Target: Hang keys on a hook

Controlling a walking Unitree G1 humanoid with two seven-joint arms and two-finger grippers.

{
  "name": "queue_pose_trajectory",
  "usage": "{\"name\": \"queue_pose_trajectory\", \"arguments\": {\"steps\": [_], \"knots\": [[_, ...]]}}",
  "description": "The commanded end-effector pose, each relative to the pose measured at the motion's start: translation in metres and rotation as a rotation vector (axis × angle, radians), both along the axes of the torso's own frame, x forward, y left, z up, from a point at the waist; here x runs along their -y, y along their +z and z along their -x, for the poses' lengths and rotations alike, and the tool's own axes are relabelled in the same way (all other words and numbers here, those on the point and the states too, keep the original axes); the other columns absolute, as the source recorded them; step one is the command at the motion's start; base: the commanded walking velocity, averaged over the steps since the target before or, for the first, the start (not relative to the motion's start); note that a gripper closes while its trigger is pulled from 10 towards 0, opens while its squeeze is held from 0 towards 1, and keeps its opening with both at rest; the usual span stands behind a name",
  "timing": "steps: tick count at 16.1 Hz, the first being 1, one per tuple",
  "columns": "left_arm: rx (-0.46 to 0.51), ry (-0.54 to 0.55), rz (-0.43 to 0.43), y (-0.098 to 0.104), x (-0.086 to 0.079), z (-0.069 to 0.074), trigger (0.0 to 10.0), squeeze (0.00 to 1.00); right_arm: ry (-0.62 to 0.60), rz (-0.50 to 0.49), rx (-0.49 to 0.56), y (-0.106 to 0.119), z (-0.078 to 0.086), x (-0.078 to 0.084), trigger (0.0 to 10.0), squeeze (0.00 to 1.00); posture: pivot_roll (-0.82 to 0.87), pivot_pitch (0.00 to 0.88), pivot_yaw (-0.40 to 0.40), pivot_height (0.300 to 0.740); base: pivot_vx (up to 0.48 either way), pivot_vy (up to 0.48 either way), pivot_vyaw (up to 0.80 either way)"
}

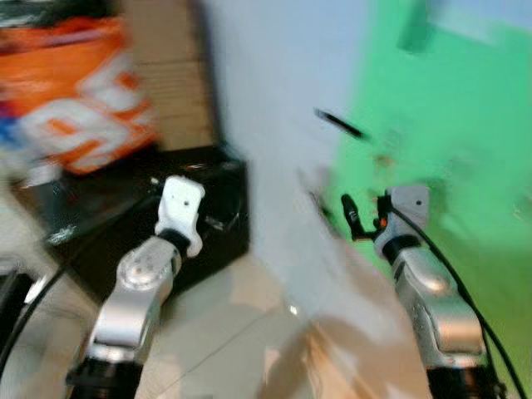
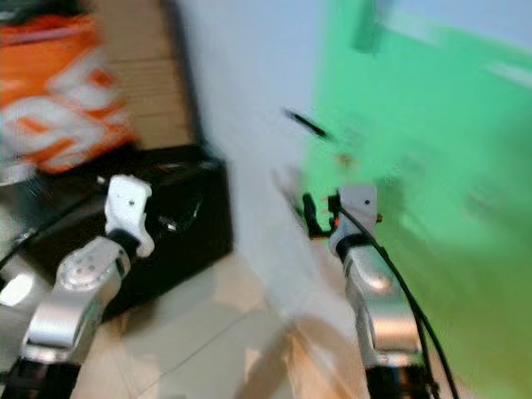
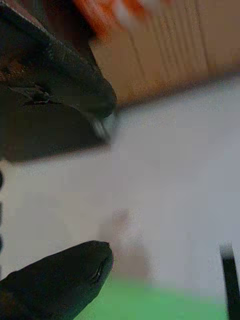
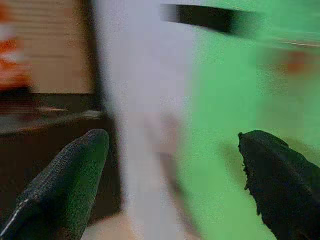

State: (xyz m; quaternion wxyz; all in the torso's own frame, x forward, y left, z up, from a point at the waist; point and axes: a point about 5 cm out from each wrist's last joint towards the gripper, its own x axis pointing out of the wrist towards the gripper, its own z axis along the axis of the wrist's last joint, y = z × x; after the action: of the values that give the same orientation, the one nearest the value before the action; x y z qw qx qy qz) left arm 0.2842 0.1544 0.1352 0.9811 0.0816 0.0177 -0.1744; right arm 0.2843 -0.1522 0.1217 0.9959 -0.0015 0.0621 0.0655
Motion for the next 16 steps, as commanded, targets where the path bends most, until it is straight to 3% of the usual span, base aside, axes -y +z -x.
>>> {"name": "queue_pose_trajectory", "arguments": {"steps": [1, 12, 16], "knots": [[0.006, 0.031, -0.008, 0.0024, -0.0065, -0.0009, 10.0, 0.19, 0.032, -0.005, 0.010, 0.0044, -0.0018, -0.0073, 10.0, 1.00, -0.04, 0.000, -0.003, 0.740, 0.270, 0.000, 0.80], [0.019, 0.031, -0.013, 0.0069, -0.0037, -0.0079, 10.0, 0.20, 0.043, 0.012, 0.006, 0.0051, -0.0057, -0.0091, 10.0, 1.00, -0.04, 0.000, -0.002, 0.740, 0.282, 0.000, 0.00], [0.017, 0.027, -0.011, 0.0067, -0.0034, -0.0085, 10.0, 0.20, 0.025, 0.008, -0.004, 0.0040, -0.0060, -0.0086, 10.0, 1.00, -0.04, 0.000, 0.001, 0.740, 0.308, 0.000, 0.54]]}}
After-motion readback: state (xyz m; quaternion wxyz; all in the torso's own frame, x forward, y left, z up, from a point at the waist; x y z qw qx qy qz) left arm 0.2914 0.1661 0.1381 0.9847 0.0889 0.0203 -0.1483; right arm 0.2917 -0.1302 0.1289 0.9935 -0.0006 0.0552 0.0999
